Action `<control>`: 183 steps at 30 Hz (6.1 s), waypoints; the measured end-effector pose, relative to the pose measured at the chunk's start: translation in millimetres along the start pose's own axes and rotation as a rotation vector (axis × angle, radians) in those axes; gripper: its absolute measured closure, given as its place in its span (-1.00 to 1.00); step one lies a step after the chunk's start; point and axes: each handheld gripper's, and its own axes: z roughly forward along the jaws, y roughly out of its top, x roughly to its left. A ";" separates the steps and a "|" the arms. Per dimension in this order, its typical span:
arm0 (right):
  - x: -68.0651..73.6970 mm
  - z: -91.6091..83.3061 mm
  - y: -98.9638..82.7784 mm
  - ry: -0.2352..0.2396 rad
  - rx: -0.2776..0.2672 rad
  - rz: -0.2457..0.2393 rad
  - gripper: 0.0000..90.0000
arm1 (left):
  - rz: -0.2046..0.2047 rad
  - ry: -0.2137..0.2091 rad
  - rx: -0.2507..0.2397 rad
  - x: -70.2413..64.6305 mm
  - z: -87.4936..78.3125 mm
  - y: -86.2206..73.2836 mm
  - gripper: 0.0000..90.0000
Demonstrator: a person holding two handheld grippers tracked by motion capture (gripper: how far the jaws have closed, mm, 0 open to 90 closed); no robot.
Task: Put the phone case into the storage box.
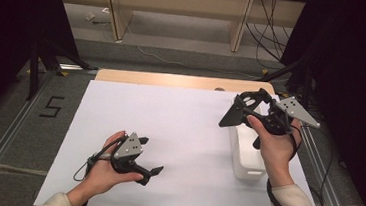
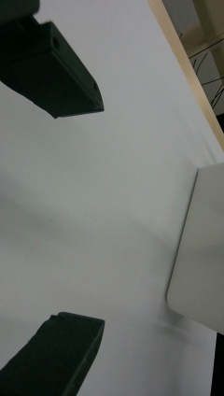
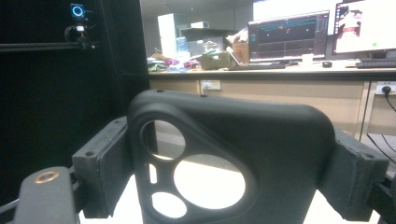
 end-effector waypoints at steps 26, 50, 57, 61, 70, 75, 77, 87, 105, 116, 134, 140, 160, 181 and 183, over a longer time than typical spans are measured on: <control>-16.5 -5.3 2.5 -0.058 -0.008 0.003 -0.64 | -0.003 -0.002 -0.001 -0.1 0.3 0.1 -1.00; -29.6 -7.6 -0.8 -0.104 -0.001 0.001 -0.64 | -0.003 -0.002 -0.005 -0.3 0.0 0.4 -1.00; -32.2 -7.8 -2.0 -0.113 0.005 -0.001 -0.64 | -0.004 -0.002 -0.007 -0.2 -0.1 0.5 -1.00; -33.6 -7.9 -2.5 -0.117 0.007 -0.001 -0.64 | -0.005 -0.001 -0.006 -0.1 0.0 0.4 -1.00; -36.7 -8.1 -4.0 -0.127 0.010 -0.005 -0.64 | -0.005 -0.002 -0.006 -0.1 0.1 0.3 -1.00; -38.3 -7.9 -5.0 -0.134 0.014 -0.009 -0.64 | -0.006 -0.002 -0.007 0.0 -0.2 0.4 -1.00; -38.7 -8.1 -5.4 -0.136 0.019 -0.007 -0.64 | -0.005 -0.001 -0.007 0.0 -0.3 0.5 -1.00; -42.7 -8.8 -6.0 -0.149 0.017 -0.009 -0.64 | -0.004 -0.001 -0.007 -0.1 -0.2 0.5 -1.00; -47.9 -4.9 -7.8 -0.165 0.028 -0.016 -0.64 | -0.007 -0.003 -0.010 0.3 -0.4 0.5 -1.00; -50.0 -3.3 -7.5 -0.170 0.030 -0.023 -0.64 | -0.004 -0.001 -0.011 0.4 -0.9 0.7 -1.00; -56.2 2.6 -12.9 -0.184 0.058 -0.036 -0.63 | -0.004 -0.001 -0.010 0.6 -0.8 0.6 -1.00; -57.1 5.6 -14.7 -0.188 0.068 -0.042 -0.64 | -0.004 -0.002 -0.010 0.9 -0.7 0.4 -1.00; -61.8 19.2 -18.7 -0.200 0.100 -0.058 -0.64 | -0.005 -0.003 -0.011 1.1 -0.6 0.1 -1.00; -63.0 36.2 -20.3 -0.200 0.137 -0.082 -0.64 | -0.006 -0.004 -0.012 1.2 -0.7 0.1 -1.00; -62.8 37.7 -20.5 -0.201 0.143 -0.083 -0.64 | -0.006 -0.004 -0.013 1.1 -0.7 0.1 -1.00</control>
